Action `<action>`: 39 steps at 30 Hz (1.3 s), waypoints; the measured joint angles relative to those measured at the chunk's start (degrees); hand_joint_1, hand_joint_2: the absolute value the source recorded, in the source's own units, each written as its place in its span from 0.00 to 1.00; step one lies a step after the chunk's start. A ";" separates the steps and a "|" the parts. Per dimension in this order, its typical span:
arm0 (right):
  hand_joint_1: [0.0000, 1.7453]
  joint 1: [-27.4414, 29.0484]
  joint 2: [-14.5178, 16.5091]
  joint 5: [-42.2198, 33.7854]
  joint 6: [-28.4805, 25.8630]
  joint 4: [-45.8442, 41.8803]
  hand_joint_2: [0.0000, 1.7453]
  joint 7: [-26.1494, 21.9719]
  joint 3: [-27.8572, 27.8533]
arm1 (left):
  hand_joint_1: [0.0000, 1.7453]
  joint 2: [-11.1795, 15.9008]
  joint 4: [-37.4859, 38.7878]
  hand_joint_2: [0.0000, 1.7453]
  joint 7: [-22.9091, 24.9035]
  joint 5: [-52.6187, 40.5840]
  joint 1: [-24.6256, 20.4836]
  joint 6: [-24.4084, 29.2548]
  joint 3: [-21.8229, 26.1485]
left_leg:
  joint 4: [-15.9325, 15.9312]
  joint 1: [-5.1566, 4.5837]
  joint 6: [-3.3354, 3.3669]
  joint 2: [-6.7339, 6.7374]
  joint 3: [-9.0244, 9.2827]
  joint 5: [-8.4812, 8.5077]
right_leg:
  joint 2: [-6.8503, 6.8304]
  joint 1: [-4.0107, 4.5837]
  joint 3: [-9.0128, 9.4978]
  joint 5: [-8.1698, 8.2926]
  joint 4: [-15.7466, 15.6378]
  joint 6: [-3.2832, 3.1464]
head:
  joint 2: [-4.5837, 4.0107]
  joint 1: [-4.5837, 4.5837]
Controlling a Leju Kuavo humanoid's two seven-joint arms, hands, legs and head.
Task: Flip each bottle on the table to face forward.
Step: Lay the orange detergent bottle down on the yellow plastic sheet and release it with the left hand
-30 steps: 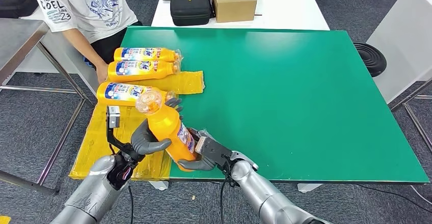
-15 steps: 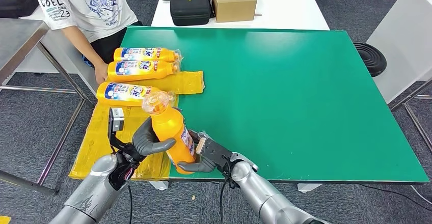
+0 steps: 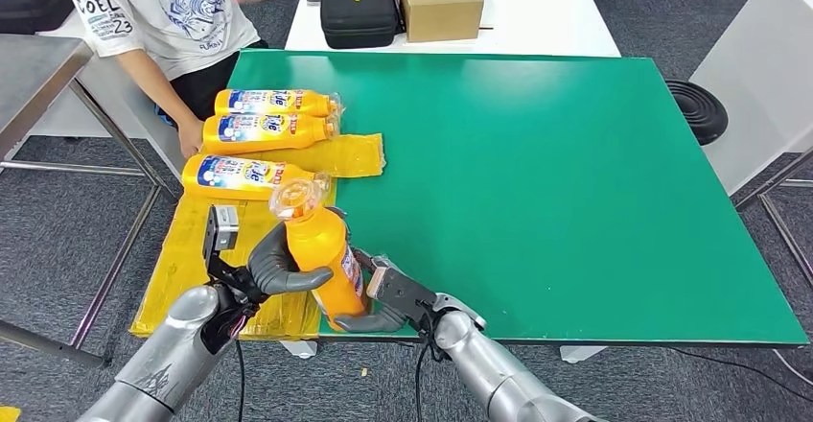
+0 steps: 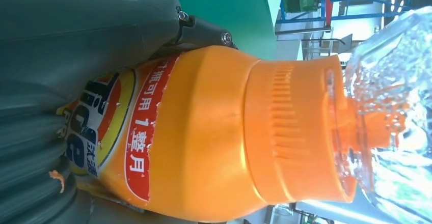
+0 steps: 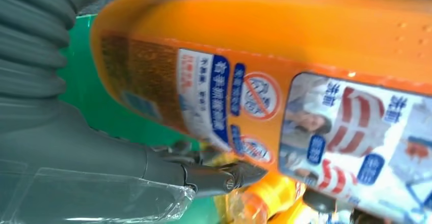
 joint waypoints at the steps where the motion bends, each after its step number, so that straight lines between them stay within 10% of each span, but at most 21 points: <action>1: 0.00 0.26 -0.04 -0.11 -0.41 -0.33 0.00 0.12 -0.14 | 1.00 0.06 0.00 1.00 0.02 0.00 -0.07 0.20 -0.01 | 0.00 0.00 0.00 0.00 0.00 0.00 | 0.00 0.00 0.00 0.00 0.00 0.00 | 0.00 0.00; 11: 0.00 2.13 -1.01 -0.55 -2.88 -3.88 0.00 1.39 -1.65 | 1.00 0.24 0.49 1.00 0.00 -2.74 -1.53 6.08 0.78 | 0.00 0.00 0.00 0.00 0.00 0.00 | 0.00 0.00 0.00 0.00 0.00 0.00 | 0.00 0.00; 25: 0.00 9.82 -4.00 -0.67 -3.11 -14.79 0.00 2.76 -4.08 | 1.00 1.52 6.53 1.00 -3.97 -26.37 -8.60 28.32 7.05 | 0.00 0.02 0.00 -0.01 -0.01 0.00 | 0.00 0.01 -0.01 0.00 0.00 0.00 | 0.00 0.00; 39: 0.00 13.59 -6.30 -0.53 -1.85 -20.78 0.00 3.64 -7.82 | 1.00 11.03 6.29 1.00 -1.72 -45.10 -16.02 14.65 5.20 | 0.00 0.08 -0.02 0.05 -0.01 0.02 | 0.05 0.05 -0.03 0.01 0.01 0.00 | 0.00 0.01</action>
